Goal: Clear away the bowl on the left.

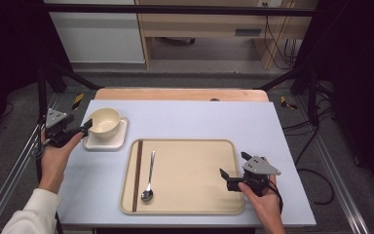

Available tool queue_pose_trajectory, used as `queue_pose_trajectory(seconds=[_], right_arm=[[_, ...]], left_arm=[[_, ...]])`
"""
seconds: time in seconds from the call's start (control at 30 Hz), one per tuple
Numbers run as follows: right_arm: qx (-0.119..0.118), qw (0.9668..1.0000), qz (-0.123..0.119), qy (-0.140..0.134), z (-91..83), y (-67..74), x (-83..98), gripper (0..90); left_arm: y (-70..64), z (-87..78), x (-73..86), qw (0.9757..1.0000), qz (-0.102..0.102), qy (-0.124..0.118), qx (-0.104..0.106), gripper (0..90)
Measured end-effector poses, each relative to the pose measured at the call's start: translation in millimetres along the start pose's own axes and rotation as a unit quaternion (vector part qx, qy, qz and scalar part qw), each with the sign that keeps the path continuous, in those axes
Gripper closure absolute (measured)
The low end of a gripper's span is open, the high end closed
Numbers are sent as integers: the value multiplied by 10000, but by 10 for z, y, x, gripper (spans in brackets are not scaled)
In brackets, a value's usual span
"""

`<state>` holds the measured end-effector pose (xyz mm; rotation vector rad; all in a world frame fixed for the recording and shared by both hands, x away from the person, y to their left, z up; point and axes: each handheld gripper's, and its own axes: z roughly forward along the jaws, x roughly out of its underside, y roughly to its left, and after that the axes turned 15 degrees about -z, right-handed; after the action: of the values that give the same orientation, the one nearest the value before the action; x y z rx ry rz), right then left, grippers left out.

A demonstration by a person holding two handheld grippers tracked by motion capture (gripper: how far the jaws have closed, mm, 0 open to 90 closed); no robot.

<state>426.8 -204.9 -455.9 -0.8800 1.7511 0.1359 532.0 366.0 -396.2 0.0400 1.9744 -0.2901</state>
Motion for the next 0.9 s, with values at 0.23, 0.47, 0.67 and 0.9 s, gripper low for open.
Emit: queue_pose_trajectory(seconds=[0.23, 0.47, 0.67, 0.9], right_arm=[[4, 10000, -30, -32, -5, 11, -7, 72], [-21, 10000, -97, -5, 7, 36, -18, 74], [-50, 9999, -151, 30, 25, 65, -28, 74], [-73, 9998, -168, 49, 27, 68, -26, 74]], left_arm=[[73, 92, -12, 9999, -133, 45, -83, 327], [116, 318, 48, 9990, -220, 280, -277, 386], [160, 475, 124, 9975, -231, 478, -476, 440], [157, 553, 166, 9958, -291, 681, -535, 464]])
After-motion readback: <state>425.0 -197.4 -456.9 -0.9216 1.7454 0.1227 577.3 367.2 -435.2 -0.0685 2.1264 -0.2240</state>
